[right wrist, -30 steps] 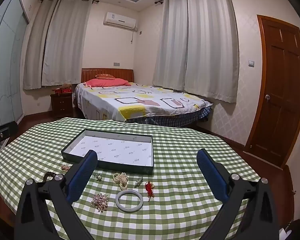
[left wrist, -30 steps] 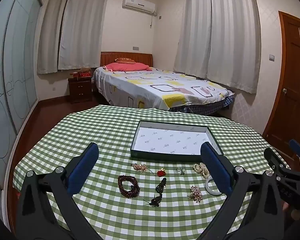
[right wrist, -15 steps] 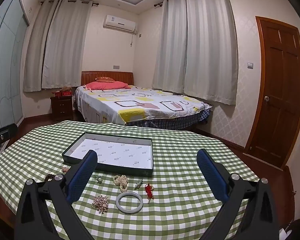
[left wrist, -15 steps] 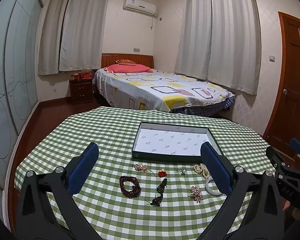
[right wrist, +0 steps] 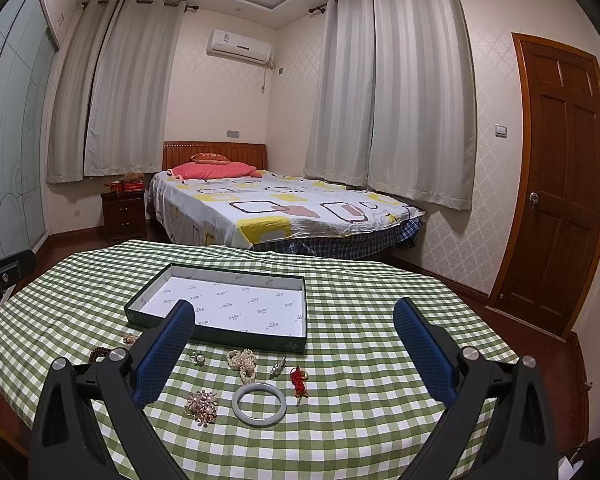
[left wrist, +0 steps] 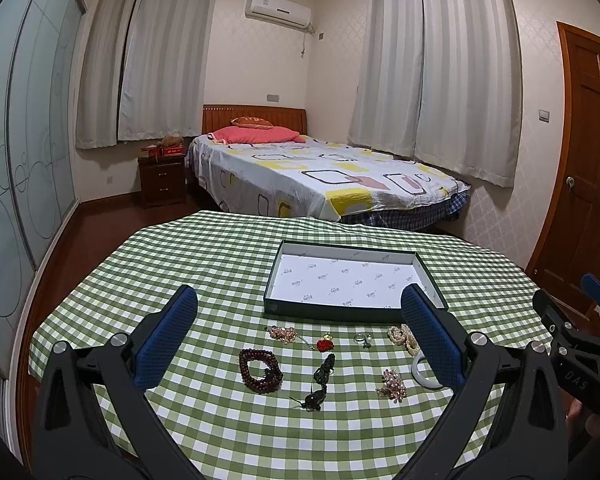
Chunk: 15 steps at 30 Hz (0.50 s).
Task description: Organize jewelry
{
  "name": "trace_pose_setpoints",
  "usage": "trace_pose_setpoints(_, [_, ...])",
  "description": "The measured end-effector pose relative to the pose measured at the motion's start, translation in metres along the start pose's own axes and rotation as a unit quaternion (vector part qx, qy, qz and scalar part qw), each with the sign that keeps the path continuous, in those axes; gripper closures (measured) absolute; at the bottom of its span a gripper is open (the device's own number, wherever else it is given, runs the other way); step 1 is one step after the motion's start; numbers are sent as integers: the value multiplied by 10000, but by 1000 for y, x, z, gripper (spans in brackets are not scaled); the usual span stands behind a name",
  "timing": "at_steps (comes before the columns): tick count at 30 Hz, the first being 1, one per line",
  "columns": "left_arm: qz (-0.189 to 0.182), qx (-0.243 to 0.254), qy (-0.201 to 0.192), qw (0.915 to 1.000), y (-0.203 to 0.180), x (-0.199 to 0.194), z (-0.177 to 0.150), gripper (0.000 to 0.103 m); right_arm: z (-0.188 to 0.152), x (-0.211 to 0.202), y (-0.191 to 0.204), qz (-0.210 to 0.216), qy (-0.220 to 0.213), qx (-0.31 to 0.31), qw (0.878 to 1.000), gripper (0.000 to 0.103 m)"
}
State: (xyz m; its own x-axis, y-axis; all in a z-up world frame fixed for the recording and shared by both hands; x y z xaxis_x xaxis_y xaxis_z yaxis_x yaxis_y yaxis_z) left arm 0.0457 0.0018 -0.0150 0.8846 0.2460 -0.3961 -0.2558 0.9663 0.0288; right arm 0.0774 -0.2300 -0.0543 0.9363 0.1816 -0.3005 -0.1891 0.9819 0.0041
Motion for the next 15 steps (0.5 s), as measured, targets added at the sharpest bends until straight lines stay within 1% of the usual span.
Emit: trace_pose_setpoints(15, [2, 14, -10, 10000, 0, 1, -4, 4, 0, 0, 0, -1, -11, -6, 10000, 6])
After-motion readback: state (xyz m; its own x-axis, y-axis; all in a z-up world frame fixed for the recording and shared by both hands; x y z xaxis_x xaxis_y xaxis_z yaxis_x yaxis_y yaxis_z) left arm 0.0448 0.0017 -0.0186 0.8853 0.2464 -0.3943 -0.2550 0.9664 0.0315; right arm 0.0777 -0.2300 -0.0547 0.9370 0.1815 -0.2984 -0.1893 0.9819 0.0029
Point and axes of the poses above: each gripper's, at about its wrist camera, not at the fingertips, and x roughly the way its jaws point, y to its left, z to its top, the point moved 6 cm from there along x, roughly the way its jaws point, and after that the axes turned 14 degrees about z, right-handed, at the moved point
